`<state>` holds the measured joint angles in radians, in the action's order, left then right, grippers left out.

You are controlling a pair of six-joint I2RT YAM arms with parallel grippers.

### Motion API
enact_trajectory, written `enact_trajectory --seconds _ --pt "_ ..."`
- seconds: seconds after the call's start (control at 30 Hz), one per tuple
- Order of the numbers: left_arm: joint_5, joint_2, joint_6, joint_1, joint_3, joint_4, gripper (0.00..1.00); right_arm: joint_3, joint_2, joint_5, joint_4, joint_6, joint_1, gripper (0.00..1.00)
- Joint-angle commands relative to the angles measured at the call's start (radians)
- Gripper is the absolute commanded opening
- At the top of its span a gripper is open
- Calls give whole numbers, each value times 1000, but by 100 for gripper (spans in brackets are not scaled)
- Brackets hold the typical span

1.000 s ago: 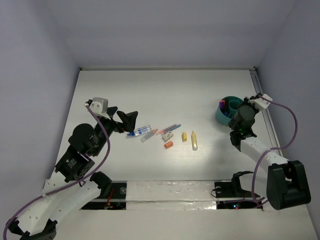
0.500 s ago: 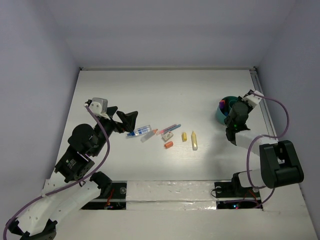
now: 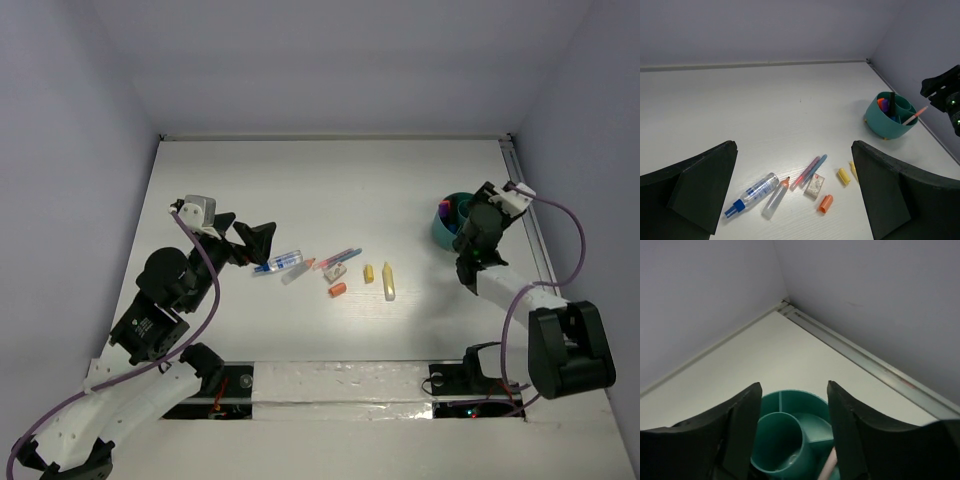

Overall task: Sort the stationery into containers
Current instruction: Place the pen in the storage box, then pick up the pen from the center of the board.

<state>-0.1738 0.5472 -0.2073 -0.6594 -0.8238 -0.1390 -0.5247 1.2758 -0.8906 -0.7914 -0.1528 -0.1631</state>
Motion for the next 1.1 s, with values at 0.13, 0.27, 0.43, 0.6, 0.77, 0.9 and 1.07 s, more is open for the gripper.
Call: enact_trajectory --seconds 0.13,0.27,0.43,0.6,0.77,0.9,1.07 --pt "-18 3 5 3 12 52 99 -116 -110 281 265 -128 7 64" --pt "-27 7 6 12 12 50 99 -208 -40 686 357 -134 -7 59" --pt "-32 16 5 21 12 50 99 -440 199 1122 547 -26 -127 57" --pt "-38 20 3 41 12 49 99 -680 455 1210 780 153 -320 58" --pt "-36 25 2 50 14 49 99 -785 559 1162 931 174 -362 41" --pt "-29 26 2 50 14 50 99 -788 563 1154 980 88 -374 17" --pt "-15 20 2 50 14 52 99 -674 499 1121 930 -40 -383 19"
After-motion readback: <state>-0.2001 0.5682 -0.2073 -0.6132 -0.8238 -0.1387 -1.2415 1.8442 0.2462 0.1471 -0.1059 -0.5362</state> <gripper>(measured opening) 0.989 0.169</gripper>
